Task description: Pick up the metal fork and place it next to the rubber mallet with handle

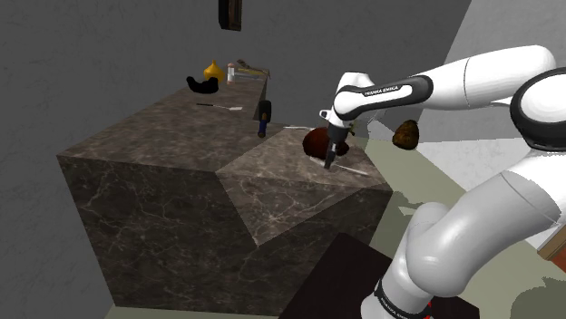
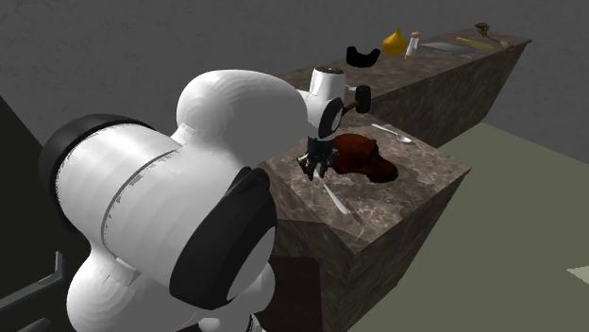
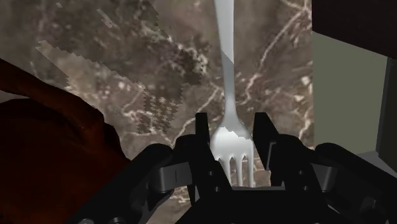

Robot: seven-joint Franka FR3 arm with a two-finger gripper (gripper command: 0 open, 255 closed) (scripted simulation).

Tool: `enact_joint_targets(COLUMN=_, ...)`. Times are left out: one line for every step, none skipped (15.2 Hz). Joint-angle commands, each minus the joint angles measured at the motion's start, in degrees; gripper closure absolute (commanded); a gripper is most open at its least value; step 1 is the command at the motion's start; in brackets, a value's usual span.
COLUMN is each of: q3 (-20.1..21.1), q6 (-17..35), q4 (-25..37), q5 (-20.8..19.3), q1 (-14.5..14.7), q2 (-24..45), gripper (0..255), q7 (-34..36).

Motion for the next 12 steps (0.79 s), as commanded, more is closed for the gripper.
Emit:
enact_joint_targets(q3=0.4, q6=-1.7, q4=1.1, q5=-0.1, q1=-0.1, q2=-0.7, gripper=255, q7=0.2)
enact_joint_targets(q3=0.6, q6=-2.6, q4=1.6, q5=-0.1, q1=-0.1, q2=-0.9, gripper=255, q7=0.3)
enact_joint_targets(q3=0.8, q6=-3.4, q4=2.2, q5=0.0, q1=-0.1, q2=-1.2, gripper=255, q7=0.3)
enact_joint_targets(q3=1.0, q6=-4.2, q4=2.8, q5=0.0, q1=-0.1, q2=-1.4, gripper=255, q7=0.4)
enact_joint_targets(q3=1.2, q6=-5.0, q4=3.5, q5=0.0, q1=-0.1, q2=-1.6, gripper=255, q7=0.4)
enact_joint_targets(q3=1.3, q6=-5.8, q4=4.1, q5=0.1, q1=-0.1, q2=-1.7, gripper=255, q7=0.5)
enact_joint_targets(q3=1.5, q6=-6.6, q4=4.7, q5=0.1, q1=0.0, q2=-1.9, gripper=255, q7=0.5)
enact_joint_targets(q3=1.6, q6=-7.4, q4=5.4, q5=0.1, q1=0.0, q2=-2.0, gripper=255, q7=0.6)
enact_joint_targets(q3=1.8, q6=-8.2, q4=6.0, q5=0.2, q1=0.0, q2=-2.2, gripper=255, q7=0.6)
enact_joint_targets(q3=2.0, q6=-9.0, q4=6.7, q5=0.2, q1=0.0, q2=-2.3, gripper=255, q7=0.6)
enact_joint_targets(q3=2.1, q6=-9.7, q4=7.4, q5=0.3, q1=0.1, q2=-2.4, gripper=255, q7=0.6)
enact_joint_targets(q3=2.2, q6=-10.5, q4=8.1, q5=0.3, q1=0.1, q2=-2.5, gripper=255, q7=0.7)
